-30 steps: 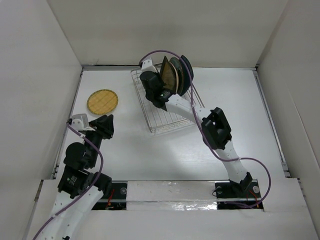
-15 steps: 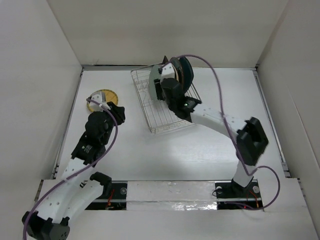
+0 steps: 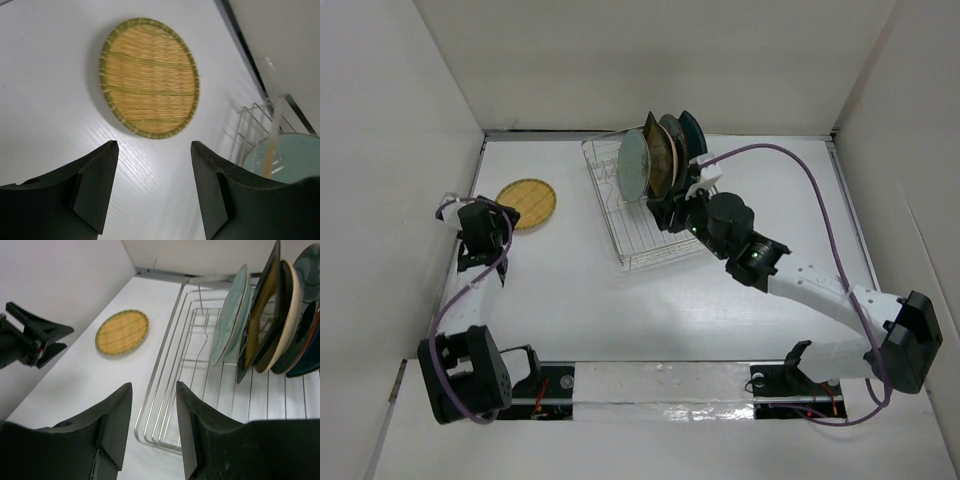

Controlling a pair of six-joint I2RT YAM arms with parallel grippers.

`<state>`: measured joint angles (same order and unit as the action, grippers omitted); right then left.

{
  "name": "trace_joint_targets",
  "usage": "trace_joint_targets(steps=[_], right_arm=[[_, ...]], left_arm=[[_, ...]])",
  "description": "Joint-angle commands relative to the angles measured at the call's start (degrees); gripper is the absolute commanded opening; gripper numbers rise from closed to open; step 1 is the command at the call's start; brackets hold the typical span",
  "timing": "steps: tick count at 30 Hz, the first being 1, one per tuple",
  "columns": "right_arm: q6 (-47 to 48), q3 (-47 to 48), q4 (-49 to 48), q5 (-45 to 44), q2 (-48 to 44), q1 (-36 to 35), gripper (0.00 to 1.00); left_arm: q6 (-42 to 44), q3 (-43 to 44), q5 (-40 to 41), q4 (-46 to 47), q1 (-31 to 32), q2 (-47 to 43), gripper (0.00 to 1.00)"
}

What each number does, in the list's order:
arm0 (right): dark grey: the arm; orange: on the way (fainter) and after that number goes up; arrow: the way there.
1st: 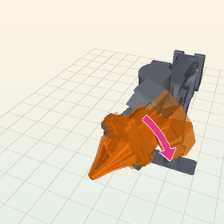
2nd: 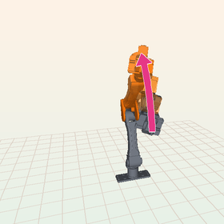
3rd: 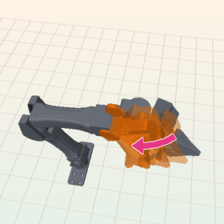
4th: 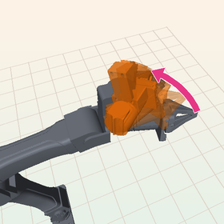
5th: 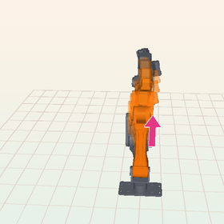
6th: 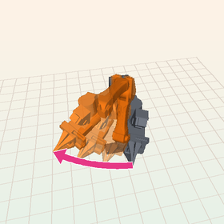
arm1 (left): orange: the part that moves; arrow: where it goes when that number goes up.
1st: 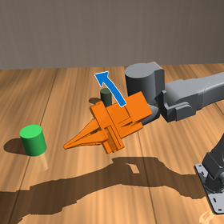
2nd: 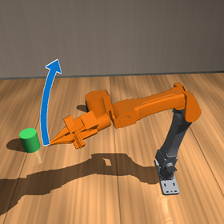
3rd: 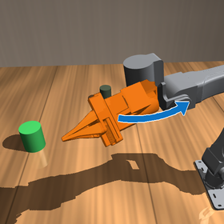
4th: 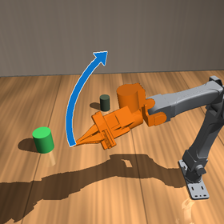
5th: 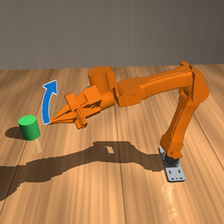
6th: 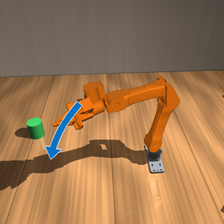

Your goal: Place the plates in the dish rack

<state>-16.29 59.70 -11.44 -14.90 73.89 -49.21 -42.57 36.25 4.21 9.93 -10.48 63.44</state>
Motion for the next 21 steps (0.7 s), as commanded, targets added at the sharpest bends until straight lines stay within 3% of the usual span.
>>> trace_joint_targets(steps=[1,10,15,19,21], right_arm=[[-0.49,-2.83,-1.21,2.59,-3.48,-0.71,0.47],[-0.49,-7.32,-2.44,2.60,-6.92,-0.71,0.49],[-0.49,-7.58,-2.53,2.77,-6.48,-0.71,0.49],[-0.49,-7.41,-2.62,2.50,-5.42,-0.71,0.49],[-0.49,-7.23,-2.44,2.50,-4.90,-0.71,0.49]], left_arm=[[-3.31,0.48,-3.85,5.44,-4.10,5.45,0.57],[-7.26,4.61,-6.92,9.74,-5.25,22.86,0.56],[-11.04,6.64,-9.48,13.53,-5.25,30.94,0.51],[-13.94,7.34,-10.71,17.74,-5.25,34.55,0.42],[-16.14,6.56,-10.97,19.94,-5.25,35.78,0.33]])
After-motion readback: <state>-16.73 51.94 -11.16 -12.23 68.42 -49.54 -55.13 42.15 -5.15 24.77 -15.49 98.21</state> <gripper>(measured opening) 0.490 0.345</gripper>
